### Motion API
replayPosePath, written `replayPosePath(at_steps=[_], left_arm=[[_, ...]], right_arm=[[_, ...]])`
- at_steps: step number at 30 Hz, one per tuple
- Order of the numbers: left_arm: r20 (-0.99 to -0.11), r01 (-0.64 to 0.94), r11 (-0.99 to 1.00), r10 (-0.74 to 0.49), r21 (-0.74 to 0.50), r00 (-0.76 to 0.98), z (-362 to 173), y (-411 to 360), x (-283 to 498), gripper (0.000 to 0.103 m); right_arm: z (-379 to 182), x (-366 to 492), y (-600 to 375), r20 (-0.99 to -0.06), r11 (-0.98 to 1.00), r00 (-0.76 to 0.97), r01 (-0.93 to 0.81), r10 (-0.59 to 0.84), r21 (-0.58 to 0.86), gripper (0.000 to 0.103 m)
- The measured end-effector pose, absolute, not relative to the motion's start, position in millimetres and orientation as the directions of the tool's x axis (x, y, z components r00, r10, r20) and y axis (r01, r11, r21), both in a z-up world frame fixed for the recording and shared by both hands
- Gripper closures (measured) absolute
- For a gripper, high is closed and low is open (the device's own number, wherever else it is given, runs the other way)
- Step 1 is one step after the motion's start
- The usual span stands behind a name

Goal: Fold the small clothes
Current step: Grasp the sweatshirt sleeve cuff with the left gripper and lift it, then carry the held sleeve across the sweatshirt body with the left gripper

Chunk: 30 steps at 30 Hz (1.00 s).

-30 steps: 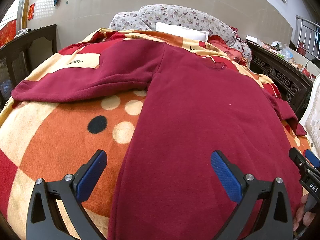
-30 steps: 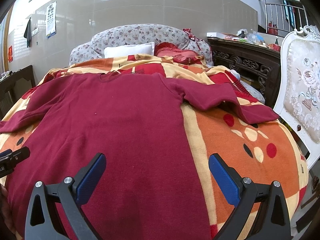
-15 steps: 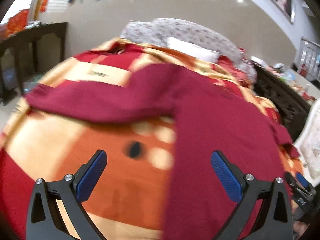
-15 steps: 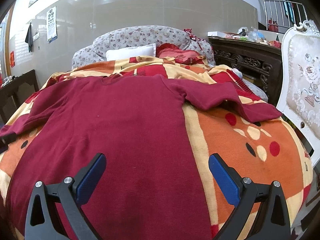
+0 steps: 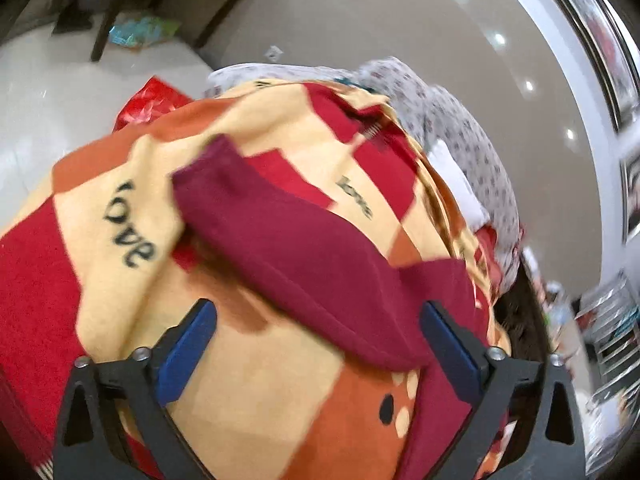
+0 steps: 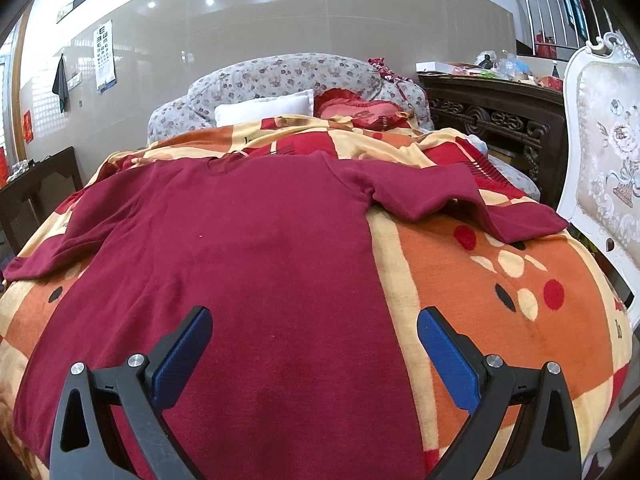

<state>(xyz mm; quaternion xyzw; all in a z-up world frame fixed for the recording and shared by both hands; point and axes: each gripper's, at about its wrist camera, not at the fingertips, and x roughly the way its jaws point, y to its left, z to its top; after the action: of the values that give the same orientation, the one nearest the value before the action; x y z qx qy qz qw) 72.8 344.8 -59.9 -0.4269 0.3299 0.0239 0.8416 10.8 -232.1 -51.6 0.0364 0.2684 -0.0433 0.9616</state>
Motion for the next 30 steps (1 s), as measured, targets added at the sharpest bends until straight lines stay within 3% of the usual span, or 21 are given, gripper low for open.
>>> replayPosePath(at_steps=[3,6,9,18,20,24,27,30], left_arm=[[-0.554,-0.28,0.615,-0.311,-0.737,0.773,-70,355,86,0.052],[-0.552,-0.3,0.577,-0.327,-0.759,0.767,-84,368,96,0.069],[-0.546,-0.36,0.501,-0.296,-0.787,0.784,-96,387,97,0.074],[-0.527,-0.373,0.506,-0.202,-0.778,0.826,-89,389,94,0.073],[-0.547,-0.387,0.534,-0.177,-0.752,0.818,-86,385,93,0.098],[-0.581,-0.422,0.596,-0.094,-0.683,0.808,-73,376,87,0.097],[-0.53,-0.436,0.638,0.05,-0.635,0.846,-38,373,70,0.098],[-0.425,-0.433,0.682,0.194,-0.589,0.884,8,375,48,0.098]], right_arm=[[-52,11,-232,-0.523,0.994,0.85,0.101,-0.064,0.042,0.0],[-53,12,-231,-0.528,0.994,0.847,0.1,-0.065,0.038,0.0],[-53,12,-231,-0.529,0.994,0.846,0.101,-0.066,0.038,0.0],[-54,13,-231,-0.544,0.995,0.836,0.101,-0.071,0.026,0.0],[-54,13,-232,-0.544,0.994,0.836,0.102,-0.07,0.028,0.0],[-54,13,-231,-0.546,0.994,0.835,0.102,-0.071,0.027,0.0],[-54,13,-231,-0.543,0.994,0.837,0.102,-0.07,0.03,0.0],[-55,13,-231,-0.545,0.994,0.836,0.102,-0.069,0.03,0.0]])
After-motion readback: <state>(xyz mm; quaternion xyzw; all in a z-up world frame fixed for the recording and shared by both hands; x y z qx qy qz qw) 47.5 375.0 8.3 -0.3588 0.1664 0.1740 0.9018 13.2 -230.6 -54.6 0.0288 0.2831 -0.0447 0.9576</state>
